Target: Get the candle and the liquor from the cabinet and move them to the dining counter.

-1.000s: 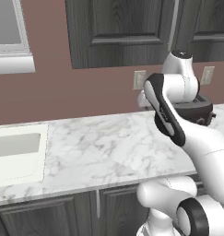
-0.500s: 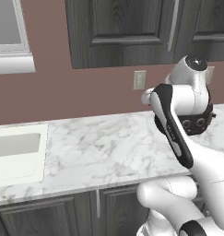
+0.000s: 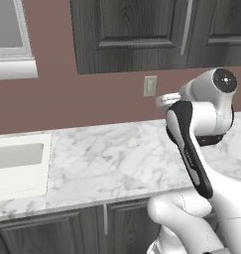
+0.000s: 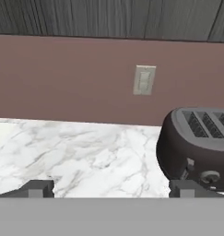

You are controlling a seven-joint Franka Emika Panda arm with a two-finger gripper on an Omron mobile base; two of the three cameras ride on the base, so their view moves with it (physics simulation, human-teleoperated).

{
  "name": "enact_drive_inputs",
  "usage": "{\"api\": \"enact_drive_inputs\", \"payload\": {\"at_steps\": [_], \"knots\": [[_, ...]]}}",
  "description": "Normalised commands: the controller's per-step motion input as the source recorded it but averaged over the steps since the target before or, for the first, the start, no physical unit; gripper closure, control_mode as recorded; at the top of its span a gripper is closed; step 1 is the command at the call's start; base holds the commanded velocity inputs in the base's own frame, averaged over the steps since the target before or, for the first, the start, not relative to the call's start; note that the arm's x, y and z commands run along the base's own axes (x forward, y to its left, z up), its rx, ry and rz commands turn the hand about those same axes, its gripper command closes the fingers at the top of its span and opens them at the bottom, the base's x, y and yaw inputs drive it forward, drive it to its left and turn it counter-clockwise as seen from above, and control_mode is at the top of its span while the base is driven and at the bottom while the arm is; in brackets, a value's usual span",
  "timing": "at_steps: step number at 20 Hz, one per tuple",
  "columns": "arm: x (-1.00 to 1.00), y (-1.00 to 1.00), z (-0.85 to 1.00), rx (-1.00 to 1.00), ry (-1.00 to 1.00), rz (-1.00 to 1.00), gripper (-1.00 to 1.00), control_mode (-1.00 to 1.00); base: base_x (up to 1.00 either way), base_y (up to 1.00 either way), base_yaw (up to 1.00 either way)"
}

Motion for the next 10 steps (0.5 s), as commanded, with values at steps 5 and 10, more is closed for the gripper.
{"api": "enact_drive_inputs", "payload": {"at_steps": [5,10], "knots": [[-0.28,-0.14,0.33,0.00,-0.16,0.00,-1.00,-1.00,0.00,0.00,0.00],[-0.31,-0.18,0.35,0.00,-0.16,0.00,-1.00,-1.00,0.00,0.00,0.00]]}}
